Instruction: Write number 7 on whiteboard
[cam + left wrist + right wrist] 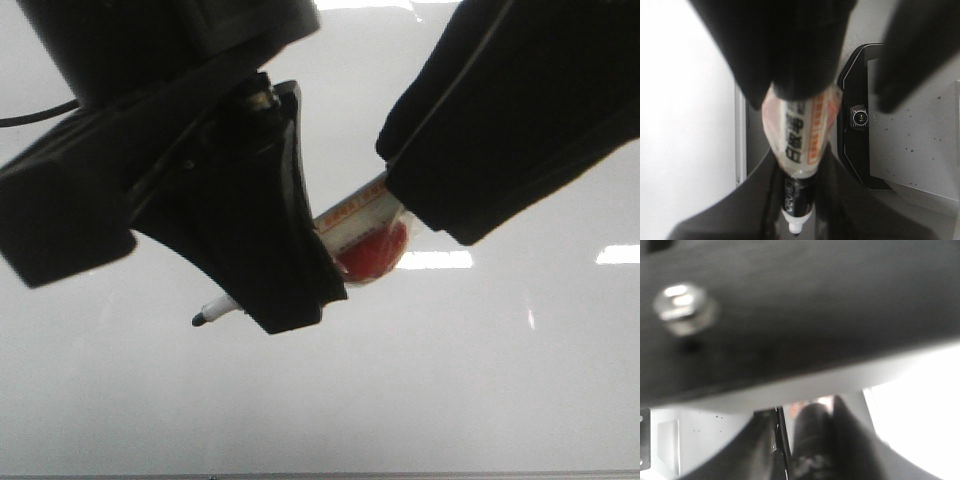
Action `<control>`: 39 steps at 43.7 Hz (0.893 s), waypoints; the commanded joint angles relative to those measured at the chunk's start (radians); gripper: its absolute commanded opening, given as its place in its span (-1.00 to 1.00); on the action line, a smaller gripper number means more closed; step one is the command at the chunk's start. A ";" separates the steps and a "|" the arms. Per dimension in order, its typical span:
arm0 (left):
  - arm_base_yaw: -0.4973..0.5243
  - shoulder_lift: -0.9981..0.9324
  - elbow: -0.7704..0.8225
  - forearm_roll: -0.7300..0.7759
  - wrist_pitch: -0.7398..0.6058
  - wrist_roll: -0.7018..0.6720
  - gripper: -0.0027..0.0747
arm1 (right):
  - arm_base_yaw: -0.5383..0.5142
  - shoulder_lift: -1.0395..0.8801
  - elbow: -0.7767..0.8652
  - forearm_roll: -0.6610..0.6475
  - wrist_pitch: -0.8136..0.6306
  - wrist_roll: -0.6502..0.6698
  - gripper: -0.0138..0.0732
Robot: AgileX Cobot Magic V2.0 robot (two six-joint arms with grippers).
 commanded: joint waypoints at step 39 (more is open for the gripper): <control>0.262 -0.440 0.110 0.048 -0.060 -0.283 0.12 | -0.020 -0.096 -0.169 -0.614 0.051 0.825 -0.83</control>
